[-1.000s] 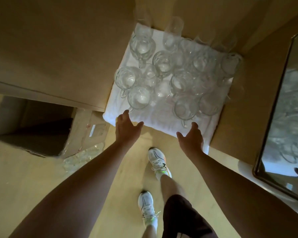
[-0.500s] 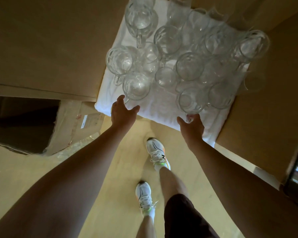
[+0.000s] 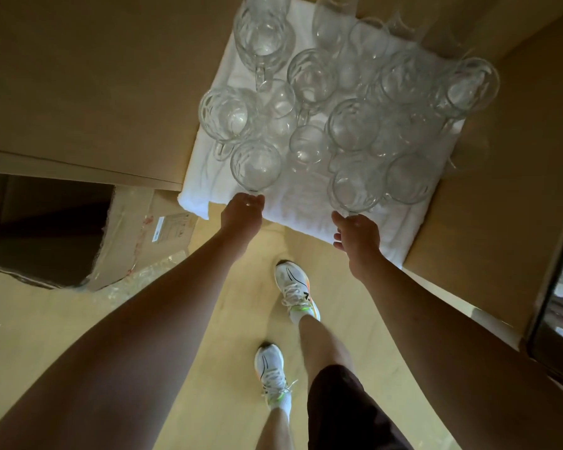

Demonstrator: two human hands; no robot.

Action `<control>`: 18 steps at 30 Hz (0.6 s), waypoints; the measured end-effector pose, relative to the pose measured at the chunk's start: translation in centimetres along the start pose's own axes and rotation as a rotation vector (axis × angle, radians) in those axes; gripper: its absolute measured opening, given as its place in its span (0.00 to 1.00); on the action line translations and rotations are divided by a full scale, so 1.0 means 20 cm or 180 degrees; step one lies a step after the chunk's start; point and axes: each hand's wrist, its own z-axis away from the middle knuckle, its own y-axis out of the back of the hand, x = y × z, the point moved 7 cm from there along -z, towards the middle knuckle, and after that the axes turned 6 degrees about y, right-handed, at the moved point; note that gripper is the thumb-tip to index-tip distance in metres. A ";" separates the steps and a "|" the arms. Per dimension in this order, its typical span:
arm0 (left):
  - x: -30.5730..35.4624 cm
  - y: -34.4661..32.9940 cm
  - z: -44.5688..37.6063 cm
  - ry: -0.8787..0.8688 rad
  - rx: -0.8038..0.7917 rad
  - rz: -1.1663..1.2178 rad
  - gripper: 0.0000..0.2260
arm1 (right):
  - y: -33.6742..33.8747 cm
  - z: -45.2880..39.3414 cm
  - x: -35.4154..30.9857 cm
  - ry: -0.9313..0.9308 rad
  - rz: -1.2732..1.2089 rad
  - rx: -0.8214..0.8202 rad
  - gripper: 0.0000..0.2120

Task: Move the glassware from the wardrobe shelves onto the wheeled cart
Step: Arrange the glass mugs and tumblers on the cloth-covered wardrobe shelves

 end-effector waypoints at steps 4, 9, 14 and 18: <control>-0.04 0.02 0.10 -0.0093 -0.0074 -0.0108 0.14 | 0.01 0.06 -0.03 0.0063 0.0260 -0.0050 0.14; -0.11 0.09 0.31 -0.0289 -0.0031 -0.0274 0.03 | 0.07 0.22 -0.01 0.0154 0.0660 -0.0114 0.18; -0.11 0.20 0.56 -0.0657 0.0049 -0.0451 0.05 | 0.13 0.43 -0.03 0.0340 0.0836 -0.0204 0.20; -0.11 0.30 0.79 -0.0970 0.0206 -0.0540 0.06 | 0.18 0.65 -0.12 0.0673 0.1144 -0.0277 0.23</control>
